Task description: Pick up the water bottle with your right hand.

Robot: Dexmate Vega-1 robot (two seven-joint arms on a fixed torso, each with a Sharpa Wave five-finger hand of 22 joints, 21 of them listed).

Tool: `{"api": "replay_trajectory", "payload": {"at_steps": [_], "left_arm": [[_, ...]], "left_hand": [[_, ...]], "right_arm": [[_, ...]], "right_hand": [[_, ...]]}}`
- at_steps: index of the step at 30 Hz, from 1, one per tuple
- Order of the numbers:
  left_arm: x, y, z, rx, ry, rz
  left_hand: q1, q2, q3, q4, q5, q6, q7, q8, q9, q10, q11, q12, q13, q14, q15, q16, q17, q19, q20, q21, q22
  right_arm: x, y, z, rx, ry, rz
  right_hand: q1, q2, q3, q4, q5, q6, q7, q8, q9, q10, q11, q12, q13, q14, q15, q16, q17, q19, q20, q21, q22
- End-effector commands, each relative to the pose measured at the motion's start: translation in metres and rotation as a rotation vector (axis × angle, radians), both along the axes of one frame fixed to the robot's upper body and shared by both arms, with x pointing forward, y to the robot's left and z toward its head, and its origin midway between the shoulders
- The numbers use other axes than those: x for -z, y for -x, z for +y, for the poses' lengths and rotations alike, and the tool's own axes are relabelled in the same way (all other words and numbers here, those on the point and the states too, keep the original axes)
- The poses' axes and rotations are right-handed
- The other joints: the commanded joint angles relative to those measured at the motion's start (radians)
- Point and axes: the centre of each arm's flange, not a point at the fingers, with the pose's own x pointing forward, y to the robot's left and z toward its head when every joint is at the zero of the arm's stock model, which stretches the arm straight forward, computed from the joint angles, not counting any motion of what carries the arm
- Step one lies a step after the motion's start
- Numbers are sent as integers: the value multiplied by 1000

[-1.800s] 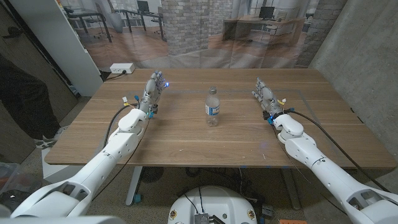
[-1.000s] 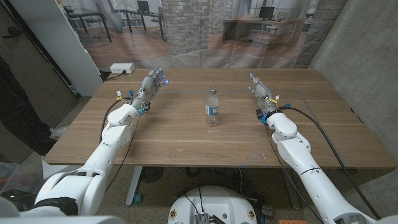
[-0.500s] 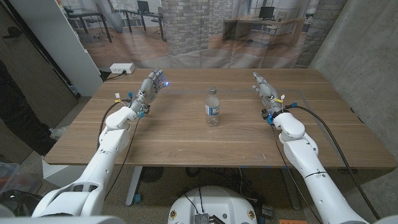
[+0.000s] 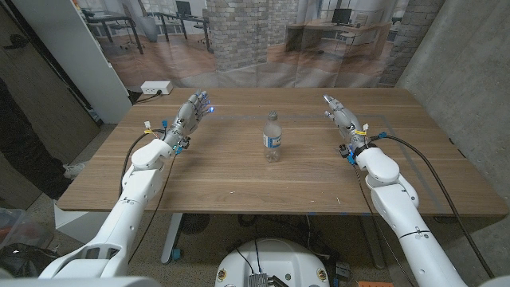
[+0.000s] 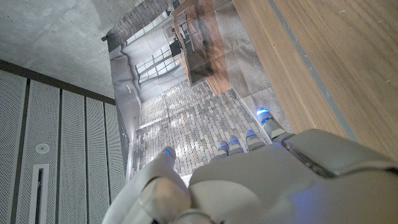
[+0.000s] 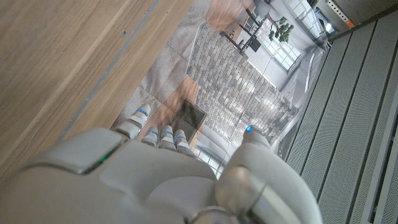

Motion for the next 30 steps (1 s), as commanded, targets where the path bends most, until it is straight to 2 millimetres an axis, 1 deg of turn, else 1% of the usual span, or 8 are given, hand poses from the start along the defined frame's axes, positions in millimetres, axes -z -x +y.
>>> {"api": "replay_trajectory", "payload": {"at_steps": [1, 8, 16, 21, 23, 30], "left_arm": [[1, 4, 0, -1, -10, 0], [1, 3, -1, -1, -16, 3], [0, 1, -1, -2, -17, 4], [0, 0, 0, -1, -19, 7], [0, -1, 0, -2, -20, 7], [-1, -3, 0, -4, -25, 8]], "left_hand": [[3, 8, -3, -4, 4, -187, 1, 4, 2, -195, 2, 4, 2, -202, 0, 3, 2, -214, 3, -4, 4], [4, 7, -5, -5, 5, -185, 0, 5, 2, -196, 3, 4, 2, -202, 0, 3, 2, -214, 4, -6, 4], [4, 6, -7, -5, 5, -185, 0, 4, 2, -196, 2, 3, 2, -204, 1, 2, 2, -213, 3, -9, 4], [4, 6, -8, -6, 5, -184, 0, 5, 2, -195, 2, 4, 3, -203, 0, 2, 2, -212, 3, -11, 4], [4, 6, -8, -6, 5, -184, 0, 5, 2, -195, 3, 4, 3, -203, 1, 2, 2, -212, 4, -12, 5], [5, 5, -10, -6, 5, -183, 0, 5, 2, -195, 3, 3, 3, -203, 1, 2, 2, -211, 4, -14, 5]], "right_arm": [[7, 16, 3, 48, 117, -6], [15, 19, 4, 63, 152, -2], [18, 23, 8, 84, 203, -16], [19, 26, 13, 94, 235, -21], [20, 27, 15, 93, 244, -22], [23, 32, 21, 111, 281, -41]], "right_hand": [[7, -16, -9, -4, 10, -3, 11, 1, 4, -8, 13, 1, 3, -1, 14, 6, 5, 3, 16, 6, 2], [10, -24, -12, -8, 14, -7, 14, 1, 5, -12, 16, 0, 3, -1, 18, 6, 5, 4, 21, 6, 2], [15, -36, -18, -15, 19, -17, 16, -1, 6, -25, 19, -4, 3, -3, 23, 6, 6, 3, 29, 5, 2], [19, -44, -22, -20, 23, -23, 16, -2, 6, -29, 19, -5, 4, -2, 26, 6, 6, 5, 35, 5, 2], [23, -52, -26, -24, 26, -25, 16, -1, 7, -31, 18, -4, 4, 3, 33, 8, 6, 13, 41, 8, 2], [28, -59, -29, -28, 31, -26, 18, 1, 7, -32, 20, -3, 4, 4, 34, 8, 6, 16, 40, 8, 2]]}}
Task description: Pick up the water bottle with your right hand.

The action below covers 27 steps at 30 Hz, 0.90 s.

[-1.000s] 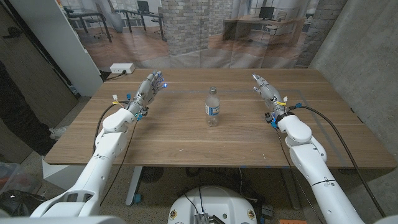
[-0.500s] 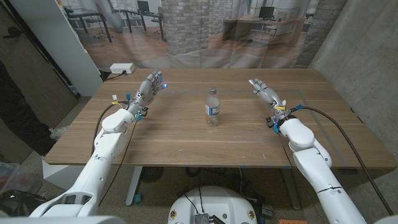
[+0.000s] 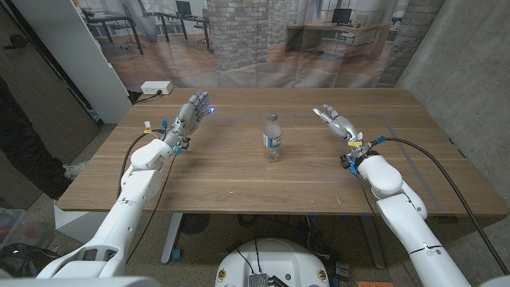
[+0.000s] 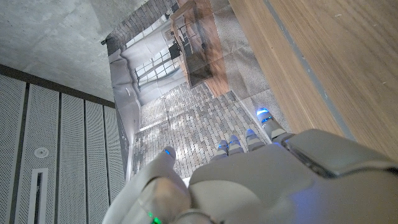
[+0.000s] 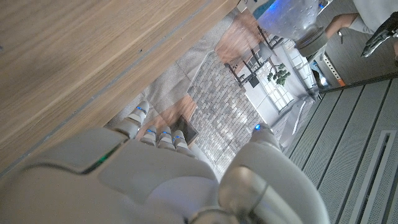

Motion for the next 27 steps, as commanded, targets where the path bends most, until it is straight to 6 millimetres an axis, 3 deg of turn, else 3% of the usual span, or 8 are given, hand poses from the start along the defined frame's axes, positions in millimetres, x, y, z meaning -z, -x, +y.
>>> {"api": "replay_trajectory", "payload": {"at_steps": [1, 24, 27], "left_arm": [[-2, -3, 1, -2, -9, 3], [-3, -9, 1, 6, -16, 8], [-4, -10, 2, 7, -19, 8]], "left_hand": [[5, 5, -3, 1, 5, -184, 0, 4, 2, -195, 3, 3, 3, -203, 1, 2, 2, -211, 4, -7, 5], [6, 2, -8, 0, 6, -183, -1, 4, 2, -195, 4, 3, 3, -202, 0, 2, 2, -208, 5, -15, 5], [6, 2, -8, 0, 6, -182, -1, 5, 2, -194, 3, 3, 3, -202, 1, 2, 2, -207, 5, -15, 5]], "right_arm": [[5, 9, 10, 32, 75, -27], [0, 25, 29, 93, 175, -80], [-2, 28, 33, 100, 184, -84]], "right_hand": [[8, -12, -3, -3, 8, -10, 9, 1, 2, -12, -1, -3, 4, -2, 2, 8, 1, 7, 2, 8, 2], [34, -30, -10, -21, 25, -9, 11, 7, 4, -15, 1, -1, 5, 0, -1, 8, 1, 4, 0, 5, 2], [41, -36, -13, -26, 29, -10, 13, 7, 5, -16, 0, 0, 5, 4, 4, 9, 1, 4, 10, 4, 2]]}}
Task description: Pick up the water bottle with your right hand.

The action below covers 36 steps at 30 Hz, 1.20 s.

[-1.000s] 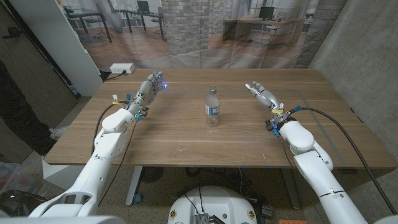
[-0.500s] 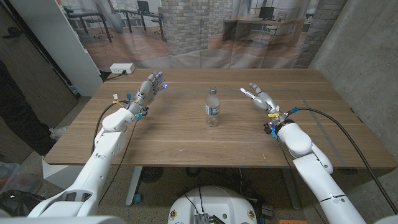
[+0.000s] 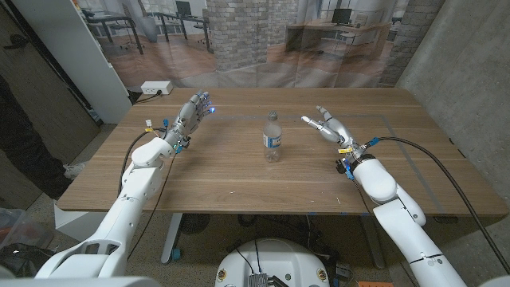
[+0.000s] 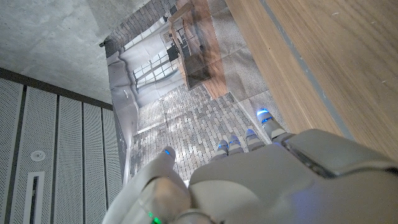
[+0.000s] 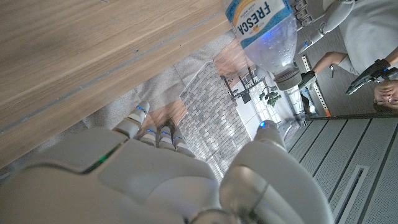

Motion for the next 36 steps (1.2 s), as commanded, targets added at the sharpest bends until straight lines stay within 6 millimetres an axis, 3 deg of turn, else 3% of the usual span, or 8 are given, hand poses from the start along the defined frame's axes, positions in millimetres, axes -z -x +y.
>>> {"api": "replay_trajectory", "payload": {"at_steps": [1, 5, 9, 18, 22, 27, 30, 36], "left_arm": [[-1, -3, 1, 2, -5, 1], [-2, -4, 2, 2, -6, 0], [-2, -5, 3, 5, -5, 1], [-2, -8, 3, 7, -5, 3], [-3, -9, 4, 6, -4, 4], [-3, -11, 4, 7, -4, 7], [-3, -12, 5, 6, -4, 8], [-4, -13, 5, 4, -5, 6]], "left_hand": [[6, 2, -4, -2, 6, -182, -1, 4, 2, -194, 3, 3, 3, -203, 0, 2, 2, -208, 5, -1, 5], [7, 2, -5, -2, 7, -182, -1, 4, 2, -194, 4, 3, 3, -202, 1, 2, 2, -207, 6, -2, 5], [7, 2, -6, -2, 7, -181, -1, 5, 2, -194, 3, 3, 3, -202, 1, 2, 2, -207, 6, -4, 5], [7, 2, -8, -2, 7, -180, 0, 5, 3, -194, 4, 3, 3, -202, 1, 2, 1, -206, 6, -6, 5], [7, 2, -8, -3, 7, -179, 0, 5, 3, -194, 6, 3, 3, -202, 1, 2, 1, -205, 7, -8, 5], [7, 2, -9, -3, 8, -179, 0, 5, 3, -194, 6, 3, 3, -202, 2, 2, 1, -206, 7, -10, 5], [7, 2, -10, -3, 8, -179, 0, 5, 3, -194, 7, 3, 3, -202, 2, 2, 1, -205, 7, -11, 5], [7, 1, -11, -3, 8, -179, 1, 5, 3, -194, 9, 3, 3, -203, 2, 1, 1, -205, 7, -12, 6]], "right_arm": [[-4, 9, 12, 32, 52, -23], [-6, 10, 16, 33, 70, -28], [-7, 12, 18, 48, 80, -27], [-11, 17, 28, 85, 136, -48], [-12, 19, 33, 89, 154, -48], [-12, 18, 37, 97, 164, -49], [-11, 17, 39, 103, 178, -41], [-11, 18, 46, 117, 209, -46]], "right_hand": [[18, -13, -2, -10, 13, 0, 13, 7, 5, -9, 1, 0, 5, 5, 5, 9, 2, 4, 16, 4, 2], [29, -22, -7, -17, 21, -2, 13, 8, 6, -11, 2, 0, 6, 8, 12, 10, 2, 9, 44, 6, 2], [44, -31, -15, -24, 35, -4, 13, 9, 7, -13, -3, 2, 7, 15, 22, 11, 2, 10, 100, 5, 3], [59, -35, -22, -29, 48, -13, 7, 7, 8, -19, -5, 1, 8, 14, 23, 10, 3, 0, 57, 1, 4], [68, -39, -29, -31, 58, -26, -6, 5, 9, -31, -12, -1, 8, 7, 27, 7, 3, -14, 98, -2, 4], [71, -41, -33, -31, 62, -34, -5, 3, 9, -36, -11, -2, 9, 5, 29, 7, 4, -15, 112, -1, 5], [75, -45, -43, -30, 72, -33, 12, 6, 10, -43, 41, 0, 9, 12, 64, 10, 4, -15, 109, 1, 5], [78, -47, -51, -29, 80, -36, 36, 7, 11, -51, 61, -1, 9, 17, 84, 12, 4, -14, 97, 3, 5]]}}
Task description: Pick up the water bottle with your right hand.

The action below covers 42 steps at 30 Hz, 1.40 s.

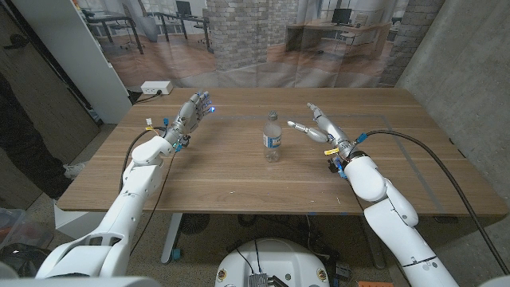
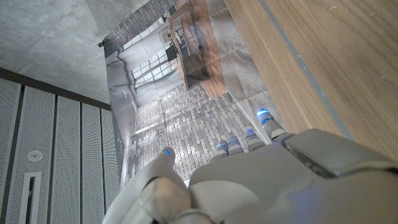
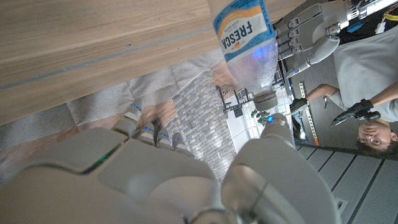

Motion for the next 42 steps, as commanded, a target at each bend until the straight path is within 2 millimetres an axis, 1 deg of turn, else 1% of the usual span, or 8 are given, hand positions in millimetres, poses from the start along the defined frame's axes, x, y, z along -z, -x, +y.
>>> {"api": "replay_trajectory", "payload": {"at_steps": [1, 5, 14, 29, 32, 36, 42], "left_arm": [[-1, -3, 0, 0, -8, -3], [-1, -3, 1, -2, -9, -3], [-2, -4, 2, -3, -10, -3], [-2, -6, 3, -3, -13, -2], [-2, -5, 4, -3, -12, -2], [-2, -5, 5, -5, -13, -3], [-2, -5, 5, -4, -13, -3]], "left_hand": [[7, 1, -1, -1, 8, -180, 2, 4, 3, -189, 3, 3, 3, -203, 2, 1, 1, -205, 7, -1, 6], [8, 1, -2, -2, 8, -179, 2, 5, 3, -189, 4, 3, 3, -203, 2, 1, 1, -204, 7, -2, 6], [9, -1, -4, -3, 8, -179, 3, 4, 3, -189, 3, 3, 3, -203, 2, 1, 1, -204, 6, -5, 6], [11, -3, -6, -4, 9, -179, 2, 4, 3, -190, 2, 2, 3, -203, 2, 1, 1, -203, 6, -10, 6], [11, -3, -7, -5, 9, -179, 3, 4, 3, -190, 2, 2, 3, -203, 2, 1, 1, -202, 6, -10, 6], [11, -4, -7, -5, 9, -179, 3, 4, 3, -190, 2, 2, 3, -203, 2, 1, 1, -202, 6, -12, 6], [12, -4, -9, -5, 9, -179, 4, 4, 3, -189, 4, 3, 3, -203, 1, 1, 1, -201, 6, -13, 6]], "right_arm": [[-4, 4, 22, 7, 55, -12], [-4, 5, 27, 12, 76, -19], [-5, 9, 36, 40, 114, -24], [-3, 15, 53, 75, 166, -28], [-2, 15, 56, 73, 172, -29], [-2, 15, 60, 81, 180, -26], [-1, 15, 66, 92, 184, -16]], "right_hand": [[16, 2, -9, -3, 8, -7, 36, 7, 2, -2, 15, -1, 4, -3, 14, 5, 5, 0, -7, 3, 5], [17, 1, -12, -2, 11, -8, 38, 8, 2, -5, 12, -1, 4, -8, 5, 2, 5, 0, -13, 3, 5], [19, 3, -16, -1, 15, -10, 38, 8, 2, -11, 6, -2, 4, -15, 0, 0, 5, -2, -16, 3, 6], [19, 4, -23, 2, 22, -9, 47, 9, 2, -11, 7, 0, 4, -15, 2, 1, 6, 1, -15, 5, 6], [18, 5, -24, 3, 23, -9, 46, 9, 3, -11, 8, 1, 4, -15, 2, 1, 6, 3, -15, 6, 6], [17, 5, -27, 5, 25, -10, 47, 9, 3, -12, 9, 1, 4, -12, 2, 3, 6, 9, -22, 8, 6], [15, 3, -33, 7, 28, -15, 46, 8, 3, -22, 13, -2, 4, -16, 5, 2, 6, 7, -20, 7, 6]]}}
